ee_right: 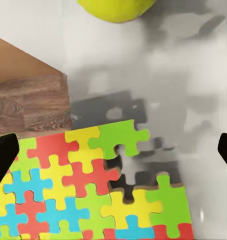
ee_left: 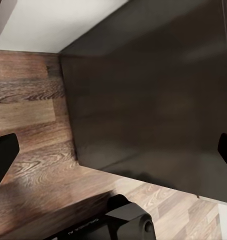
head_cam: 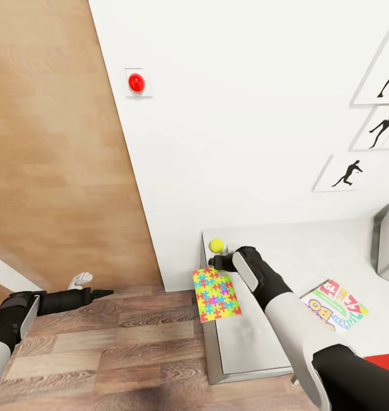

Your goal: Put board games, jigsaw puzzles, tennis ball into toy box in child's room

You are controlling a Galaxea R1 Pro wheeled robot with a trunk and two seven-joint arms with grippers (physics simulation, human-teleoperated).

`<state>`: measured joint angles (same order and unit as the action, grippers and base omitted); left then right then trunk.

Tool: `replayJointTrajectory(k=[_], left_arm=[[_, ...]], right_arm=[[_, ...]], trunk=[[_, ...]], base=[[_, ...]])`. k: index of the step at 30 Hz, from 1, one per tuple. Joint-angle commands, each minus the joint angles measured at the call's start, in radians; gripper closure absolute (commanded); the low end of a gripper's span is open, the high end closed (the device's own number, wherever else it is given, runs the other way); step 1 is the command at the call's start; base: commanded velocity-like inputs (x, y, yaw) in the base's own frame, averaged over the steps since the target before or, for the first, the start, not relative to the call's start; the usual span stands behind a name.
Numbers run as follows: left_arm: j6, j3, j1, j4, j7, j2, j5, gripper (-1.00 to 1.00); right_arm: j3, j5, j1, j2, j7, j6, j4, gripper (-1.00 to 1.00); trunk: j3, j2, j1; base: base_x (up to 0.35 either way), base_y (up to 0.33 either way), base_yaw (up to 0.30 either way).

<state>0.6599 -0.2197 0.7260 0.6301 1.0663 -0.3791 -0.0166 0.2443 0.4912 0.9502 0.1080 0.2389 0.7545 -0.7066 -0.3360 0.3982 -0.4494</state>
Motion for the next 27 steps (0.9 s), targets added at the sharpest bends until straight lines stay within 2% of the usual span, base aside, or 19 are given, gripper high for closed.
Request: replayJointTrajectory(k=[1, 6, 9, 11, 12, 16, 22, 23, 27], left_arm=[[0.009, -0.003, 0.001, 0.000, 0.004, 0.000, -0.002, -1.00], [0.009, -0.003, 0.001, 0.000, 0.004, 0.000, -0.002, -1.00], [0.009, -0.003, 0.001, 0.000, 0.004, 0.000, -0.002, -1.00], [0.009, -0.003, 0.001, 0.000, 0.004, 0.000, -0.002, -1.00], [0.009, -0.003, 0.001, 0.000, 0.004, 0.000, -0.002, -1.00], [0.009, -0.003, 0.001, 0.000, 0.004, 0.000, -0.002, -1.00], [0.009, -0.003, 0.001, 0.000, 0.004, 0.000, -0.002, -1.00], [0.009, -0.003, 0.001, 0.000, 0.004, 0.000, -0.002, -1.00], [0.009, -0.003, 0.001, 0.000, 0.004, 0.000, -0.002, -1.00]], right_arm=[[0.002, 0.010, -0.002, -0.001, 0.010, 0.003, -0.013, -1.00], [0.000, 0.012, -0.015, -0.005, 0.010, 0.005, -0.073, -1.00], [0.000, 0.018, -0.019, -0.018, 0.010, 0.010, -0.103, -1.00], [-0.001, 0.023, -0.020, -0.033, 0.009, 0.014, -0.123, -1.00], [-0.001, 0.027, -0.021, -0.053, 0.007, 0.017, -0.145, -1.00], [-0.004, 0.032, -0.020, -0.077, -0.009, 0.020, -0.169, -1.00], [-0.012, 0.068, -0.019, -0.122, -0.120, 0.043, -0.197, -1.00], [-0.014, 0.087, -0.019, -0.139, -0.166, 0.057, -0.200, -1.00], [-0.016, 0.132, -0.020, -0.184, -0.274, 0.077, -0.205, -1.00]], trunk=[[-0.002, 0.002, -0.001], [-0.001, 0.002, -0.001], [-0.001, 0.002, -0.001], [-0.001, 0.002, -0.001], [-0.001, 0.002, -0.001], [-0.001, 0.002, -0.001], [-0.001, 0.002, -0.001], [-0.001, 0.002, -0.001], [-0.001, 0.002, -0.001]], base=[[0.000, 0.000, -0.012], [0.000, 0.000, -0.006], [0.000, 0.000, -0.002], [0.000, 0.000, 0.000], [0.000, 0.000, 0.000], [0.000, 0.000, 0.000], [0.000, 0.000, 0.000], [0.000, 0.000, 0.000], [0.000, 0.000, 0.000]])
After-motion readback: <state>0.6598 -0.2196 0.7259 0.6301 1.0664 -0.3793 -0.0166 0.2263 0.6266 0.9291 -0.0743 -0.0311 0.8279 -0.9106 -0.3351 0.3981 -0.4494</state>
